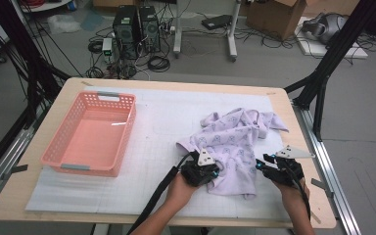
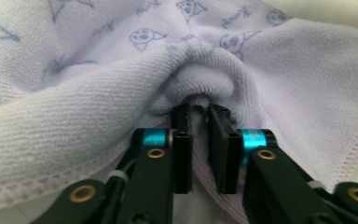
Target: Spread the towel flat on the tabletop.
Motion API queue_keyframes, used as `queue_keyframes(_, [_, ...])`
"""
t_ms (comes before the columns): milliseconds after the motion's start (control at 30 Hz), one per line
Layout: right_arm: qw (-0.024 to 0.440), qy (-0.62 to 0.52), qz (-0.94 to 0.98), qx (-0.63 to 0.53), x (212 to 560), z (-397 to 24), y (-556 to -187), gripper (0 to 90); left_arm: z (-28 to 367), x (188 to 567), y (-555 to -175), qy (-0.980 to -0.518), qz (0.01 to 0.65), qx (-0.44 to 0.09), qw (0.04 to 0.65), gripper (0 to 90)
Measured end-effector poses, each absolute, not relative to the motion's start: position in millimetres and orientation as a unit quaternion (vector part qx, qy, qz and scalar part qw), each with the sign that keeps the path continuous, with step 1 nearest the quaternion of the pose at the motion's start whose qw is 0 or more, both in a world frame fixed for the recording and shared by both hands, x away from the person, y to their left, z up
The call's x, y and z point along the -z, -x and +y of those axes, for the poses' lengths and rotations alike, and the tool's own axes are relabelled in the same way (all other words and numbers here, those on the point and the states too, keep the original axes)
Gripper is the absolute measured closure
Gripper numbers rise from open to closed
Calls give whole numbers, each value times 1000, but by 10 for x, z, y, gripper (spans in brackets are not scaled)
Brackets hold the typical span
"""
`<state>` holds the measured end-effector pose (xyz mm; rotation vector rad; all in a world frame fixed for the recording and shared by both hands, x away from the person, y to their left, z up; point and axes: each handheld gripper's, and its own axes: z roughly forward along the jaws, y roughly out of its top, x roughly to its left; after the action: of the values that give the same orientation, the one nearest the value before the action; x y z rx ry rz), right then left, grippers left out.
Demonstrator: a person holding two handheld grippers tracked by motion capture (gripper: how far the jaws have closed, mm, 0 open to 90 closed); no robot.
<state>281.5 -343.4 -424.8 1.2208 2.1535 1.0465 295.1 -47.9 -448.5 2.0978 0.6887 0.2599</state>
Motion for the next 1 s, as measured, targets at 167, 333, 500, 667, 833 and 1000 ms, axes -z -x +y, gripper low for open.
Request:
queue_keyframes(167, [223,-443,780,-382,4253,-3452,-2807,594,-254,4409,-2923,-836,294,-103,452,796])
queue_keyframes(333, [218,-440,784,-379,4262,-3420,-2809,595,158,4362,-2847,-810,330,-117,470,810])
queue_keyframes(500, [182,-436,796,-378,4302,-3331,-2819,567,543,4399,-2814,-784,379,-129,475,838])
queue_keyframes(667, [111,-422,812,-388,4398,-3155,-2846,494,771,4462,-2792,-774,401,-126,474,882])
queue_keyframes(833, [98,-397,826,-388,4439,-2936,-2861,718,774,4476,-2851,-755,416,-81,501,647])
queue_keyframes(1000, [102,-370,840,-383,4411,-2887,-2834,855,606,4454,-2880,-760,390,-51,518,551])
